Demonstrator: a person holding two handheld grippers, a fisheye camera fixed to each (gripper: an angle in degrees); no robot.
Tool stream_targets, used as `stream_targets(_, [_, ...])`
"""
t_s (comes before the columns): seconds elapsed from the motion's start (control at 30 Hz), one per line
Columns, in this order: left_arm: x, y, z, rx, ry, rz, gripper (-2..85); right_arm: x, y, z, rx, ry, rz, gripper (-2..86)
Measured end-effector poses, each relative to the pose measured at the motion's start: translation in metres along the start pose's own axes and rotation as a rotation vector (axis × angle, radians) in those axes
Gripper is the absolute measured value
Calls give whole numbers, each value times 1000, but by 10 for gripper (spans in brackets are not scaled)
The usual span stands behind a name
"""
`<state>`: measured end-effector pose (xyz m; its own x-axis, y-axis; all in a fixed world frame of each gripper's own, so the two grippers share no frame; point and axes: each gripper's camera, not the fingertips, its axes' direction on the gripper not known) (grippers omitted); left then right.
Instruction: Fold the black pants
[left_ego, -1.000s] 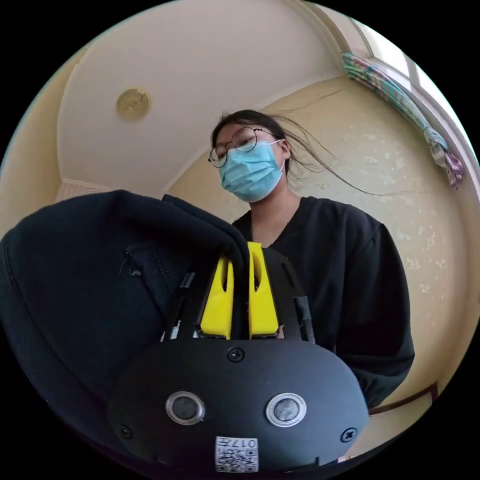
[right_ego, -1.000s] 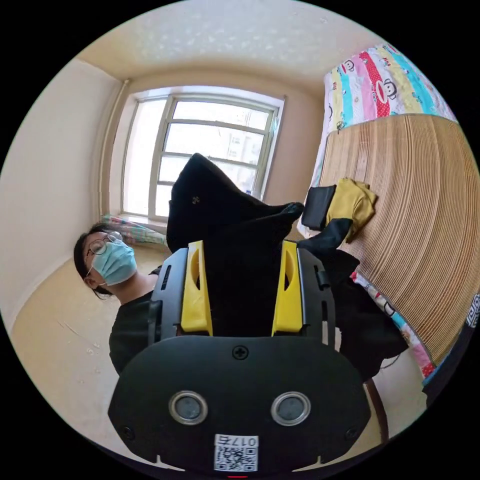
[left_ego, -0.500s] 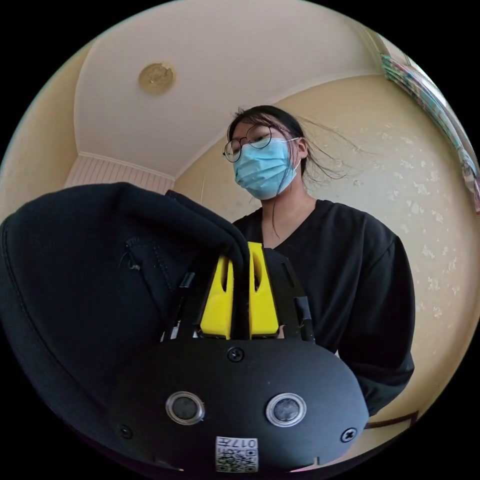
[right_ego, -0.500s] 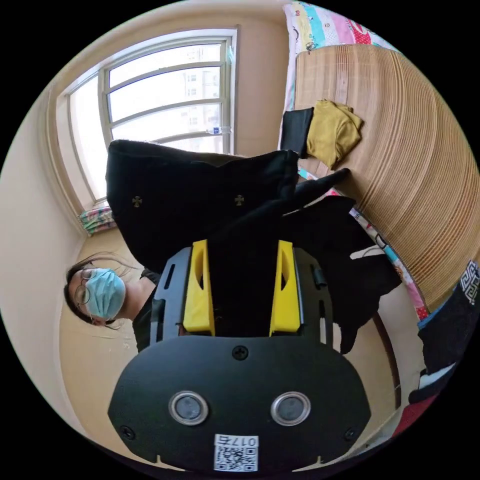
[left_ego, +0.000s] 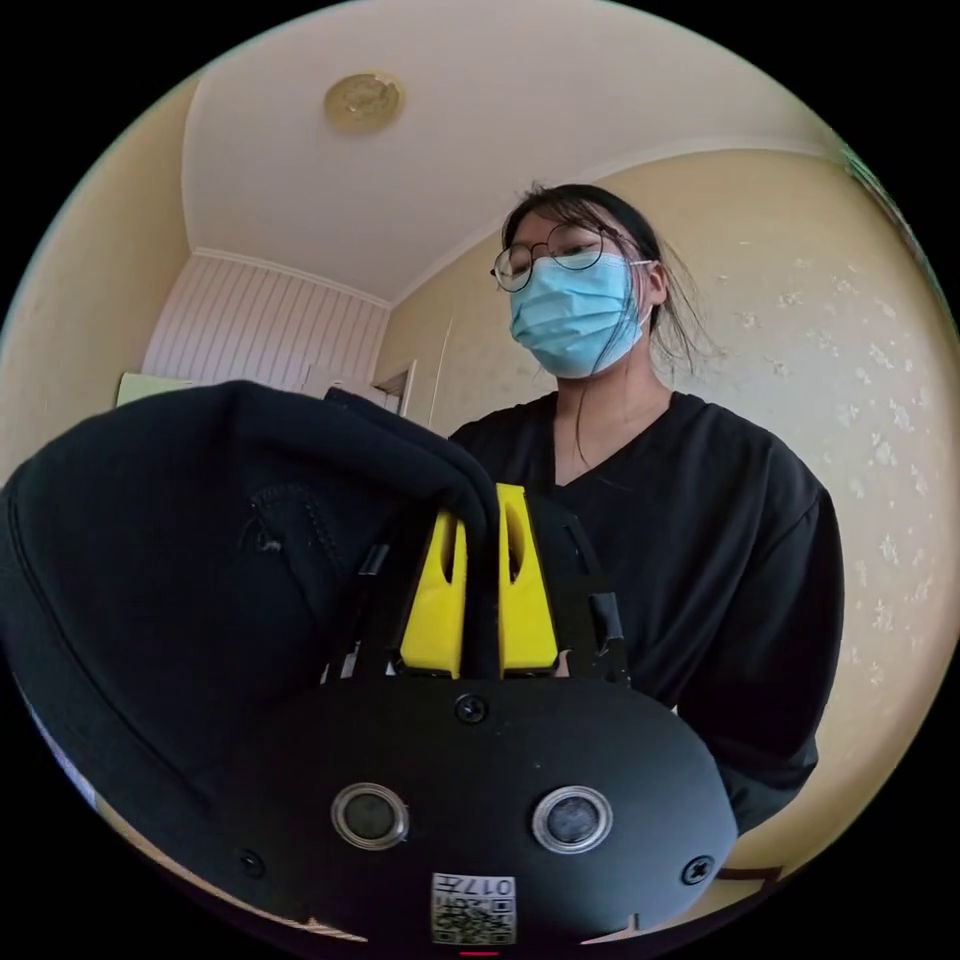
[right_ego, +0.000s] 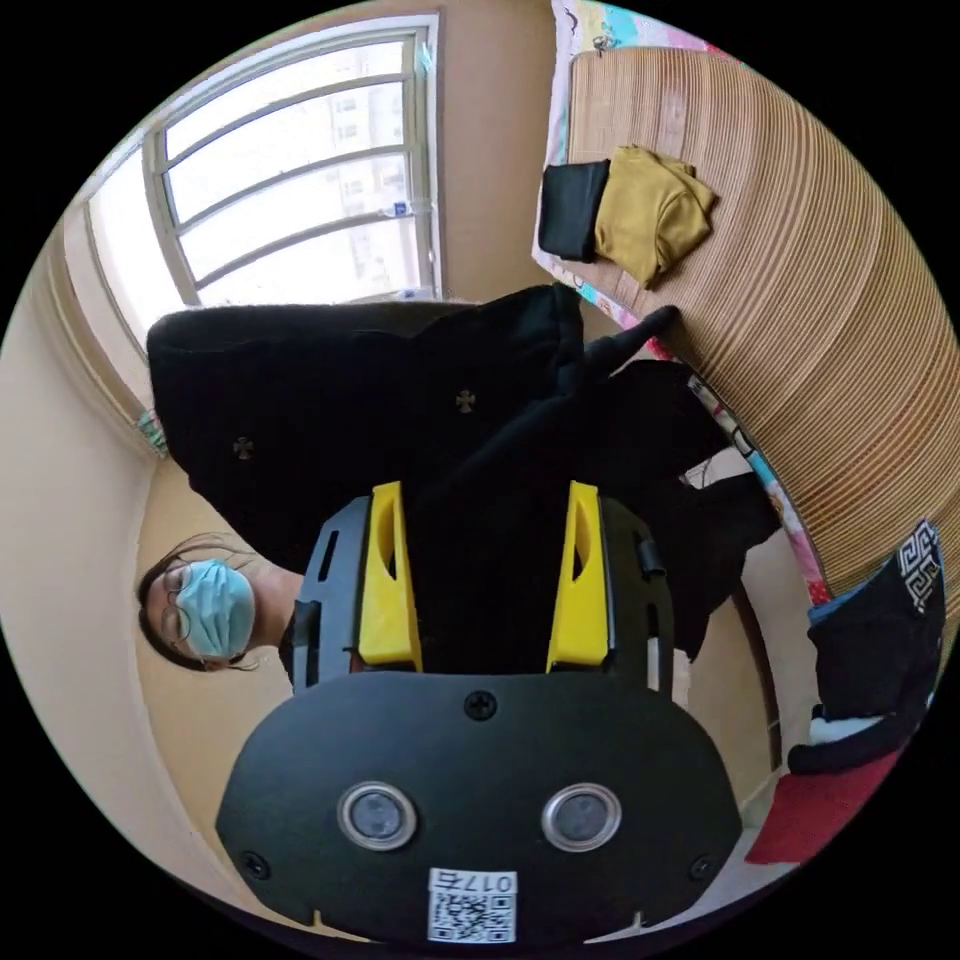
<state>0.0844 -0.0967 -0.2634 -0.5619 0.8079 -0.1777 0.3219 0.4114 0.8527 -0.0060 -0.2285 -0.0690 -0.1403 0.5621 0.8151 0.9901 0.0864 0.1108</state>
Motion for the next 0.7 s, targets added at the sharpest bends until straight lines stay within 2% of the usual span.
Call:
stream_targets(0.1, [-19,-4,3,-8,1,-45,54,-12,-14,30,-134,81,39,173])
stream_targets(0.17, [-20,-6,-7,-3,-37,-70,54,-22,-3,21,-105,144,13,131])
stream_targets(0.23, [-8,-6,-24,7,-105,-76,52,-38,25,-6,12,180,-65,102])
stream_targets(0.3, [13,-5,-46,26,-217,-90,51,-70,90,-53,252,210,-204,77])
stream_targets(0.33, [31,-5,-62,40,-319,-105,51,-81,113,-67,332,216,-242,73])
stream_targets(0.4, [59,-8,-88,56,-498,-138,50,-130,200,-110,623,313,-378,60])
stream_targets(0.47, [75,-20,-131,66,-722,-259,47,-163,248,-138,796,400,-434,49])
stream_targets(0.5, [73,-24,-145,68,-767,-297,45,-182,268,-162,876,438,-465,42])
stream_targets(0.57, [35,-55,-200,3,-909,-426,43,-201,268,-205,897,500,-478,34])
stream_targets(0.63, [-22,-85,-246,-82,-1057,-504,43,-208,246,-262,964,631,-377,28])
stream_targets(0.7, [-99,-106,-307,-127,-1261,-638,50,-189,212,-354,1160,792,-163,21])
